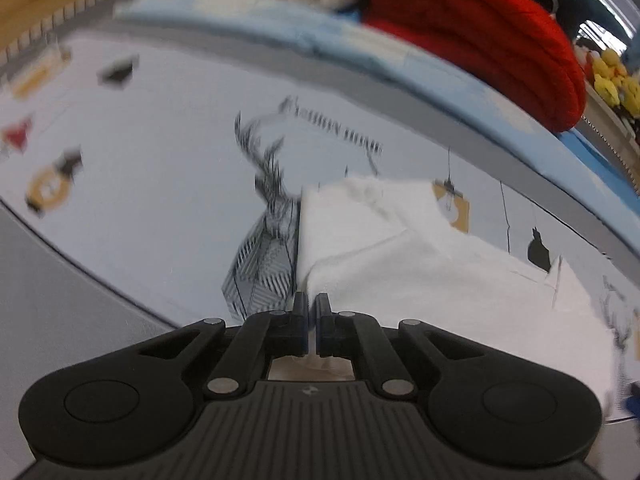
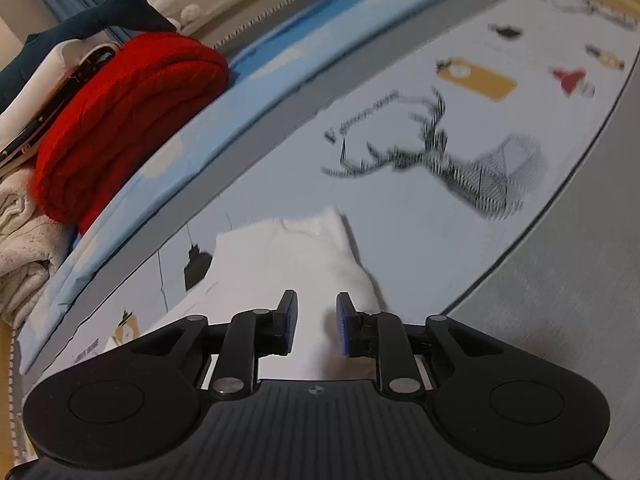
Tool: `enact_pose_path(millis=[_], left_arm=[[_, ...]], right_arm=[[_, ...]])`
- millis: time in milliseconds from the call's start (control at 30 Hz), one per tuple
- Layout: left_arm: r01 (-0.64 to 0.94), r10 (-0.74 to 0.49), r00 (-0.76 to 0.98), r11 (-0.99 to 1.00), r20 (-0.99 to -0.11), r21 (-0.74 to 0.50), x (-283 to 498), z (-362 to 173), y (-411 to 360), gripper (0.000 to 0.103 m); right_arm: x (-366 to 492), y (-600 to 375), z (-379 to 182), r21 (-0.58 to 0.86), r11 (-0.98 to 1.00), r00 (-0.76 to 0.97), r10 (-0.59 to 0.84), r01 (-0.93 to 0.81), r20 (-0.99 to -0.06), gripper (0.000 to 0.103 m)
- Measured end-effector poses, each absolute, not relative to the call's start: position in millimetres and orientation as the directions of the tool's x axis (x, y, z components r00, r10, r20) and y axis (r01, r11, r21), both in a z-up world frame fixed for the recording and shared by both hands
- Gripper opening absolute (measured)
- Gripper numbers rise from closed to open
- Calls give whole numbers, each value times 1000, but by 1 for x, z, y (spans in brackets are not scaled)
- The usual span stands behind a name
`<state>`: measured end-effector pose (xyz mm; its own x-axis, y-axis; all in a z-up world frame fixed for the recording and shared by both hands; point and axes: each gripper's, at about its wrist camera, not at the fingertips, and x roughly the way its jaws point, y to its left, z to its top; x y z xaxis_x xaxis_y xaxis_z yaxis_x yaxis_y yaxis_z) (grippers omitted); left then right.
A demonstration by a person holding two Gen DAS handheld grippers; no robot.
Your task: Fold small clothes
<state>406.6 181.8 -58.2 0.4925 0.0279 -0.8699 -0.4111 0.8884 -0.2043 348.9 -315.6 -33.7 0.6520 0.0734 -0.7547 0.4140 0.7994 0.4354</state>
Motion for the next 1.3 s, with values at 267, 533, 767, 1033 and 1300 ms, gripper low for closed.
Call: enact_pose_path(millis=[267, 533, 767, 1033, 1300], left_arm=[[-417, -6, 492, 876, -871, -242, 407, -61, 188, 4], [-393, -14, 538, 880, -843, -266, 407, -48, 187, 3], [-410, -24, 557, 862, -830, -300, 405, -46, 193, 2], [-365, -19, 666, 863, -746, -348, 399, -14, 191, 2], [-455, 22, 522, 852, -853, -257, 406, -38, 202, 4]], right_arm=[[355, -320, -66, 482, 718, 568, 146, 503, -810, 23], [354, -324, -77, 521, 661, 541, 202, 539, -816, 23], [352, -327, -87, 541, 617, 526, 231, 572, -819, 21], [327, -311, -20, 579, 695, 771, 55, 426, -634, 2], [337, -305, -94, 355, 656, 392, 97, 666, -915, 7]])
